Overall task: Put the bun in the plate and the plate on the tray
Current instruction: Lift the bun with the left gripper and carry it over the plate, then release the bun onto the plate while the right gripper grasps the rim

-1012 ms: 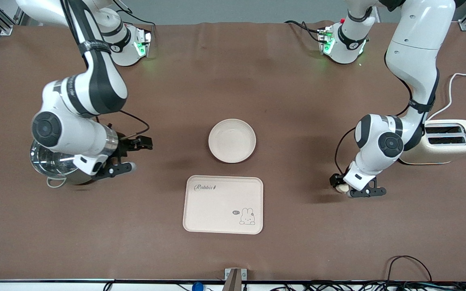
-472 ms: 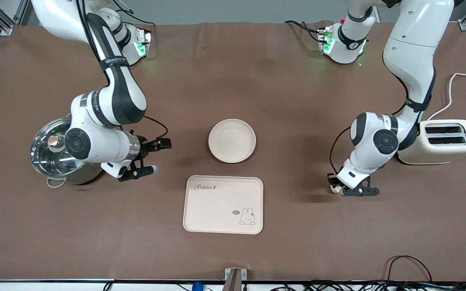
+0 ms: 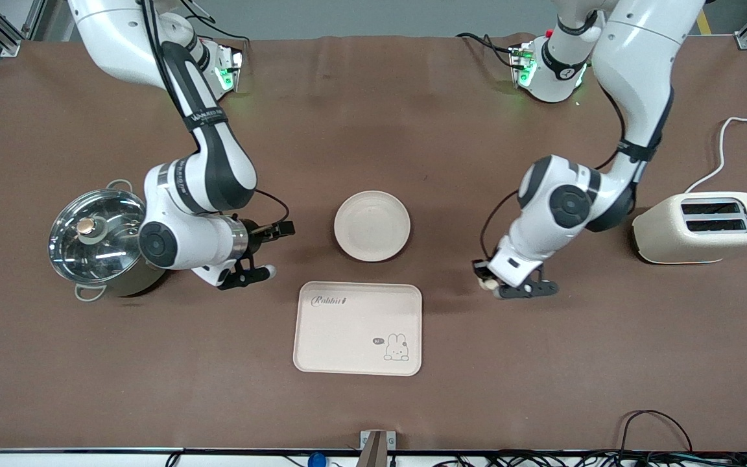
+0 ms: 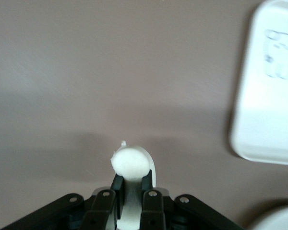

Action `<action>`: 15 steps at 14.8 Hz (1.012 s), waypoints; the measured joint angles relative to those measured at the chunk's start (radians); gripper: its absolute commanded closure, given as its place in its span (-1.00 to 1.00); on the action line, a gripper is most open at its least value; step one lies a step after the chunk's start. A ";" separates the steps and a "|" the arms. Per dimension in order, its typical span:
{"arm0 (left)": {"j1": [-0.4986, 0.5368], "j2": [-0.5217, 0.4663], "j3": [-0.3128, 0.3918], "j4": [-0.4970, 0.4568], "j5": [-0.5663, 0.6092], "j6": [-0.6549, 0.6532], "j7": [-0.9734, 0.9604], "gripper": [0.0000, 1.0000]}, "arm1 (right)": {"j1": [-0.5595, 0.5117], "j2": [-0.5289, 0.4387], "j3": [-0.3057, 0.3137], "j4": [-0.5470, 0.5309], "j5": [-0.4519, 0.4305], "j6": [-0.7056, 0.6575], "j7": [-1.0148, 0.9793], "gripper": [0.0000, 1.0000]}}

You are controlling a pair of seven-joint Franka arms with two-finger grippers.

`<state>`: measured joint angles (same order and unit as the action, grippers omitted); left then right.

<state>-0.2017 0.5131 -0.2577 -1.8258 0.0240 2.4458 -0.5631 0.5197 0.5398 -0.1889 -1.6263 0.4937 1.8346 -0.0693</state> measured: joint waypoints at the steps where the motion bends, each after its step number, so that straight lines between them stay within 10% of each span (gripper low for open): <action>1: -0.041 0.000 -0.004 0.015 0.000 -0.020 -0.073 0.65 | 0.001 0.009 0.005 0.001 0.003 0.000 0.000 -1.00; 7: -0.320 0.069 -0.003 0.075 0.000 -0.035 -0.469 0.44 | 0.004 0.050 0.015 0.006 0.079 0.001 -0.001 -0.88; 8: -0.342 0.088 -0.002 0.086 0.000 -0.035 -0.504 0.03 | 0.007 0.057 0.017 0.006 0.080 0.006 -0.001 -0.84; 9: -0.356 0.106 -0.001 0.096 0.000 -0.034 -0.526 -0.99 | 0.015 0.063 0.019 0.007 0.081 0.015 -0.001 -0.80; 15: -0.367 0.150 0.002 0.126 0.003 -0.033 -0.542 -1.00 | 0.064 0.105 0.052 0.008 0.109 0.130 -0.001 -0.57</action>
<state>-0.5683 0.6633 -0.2561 -1.6998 0.0265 2.4130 -1.1051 0.5841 0.6443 -0.1369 -1.6180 0.6025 1.9647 -0.0704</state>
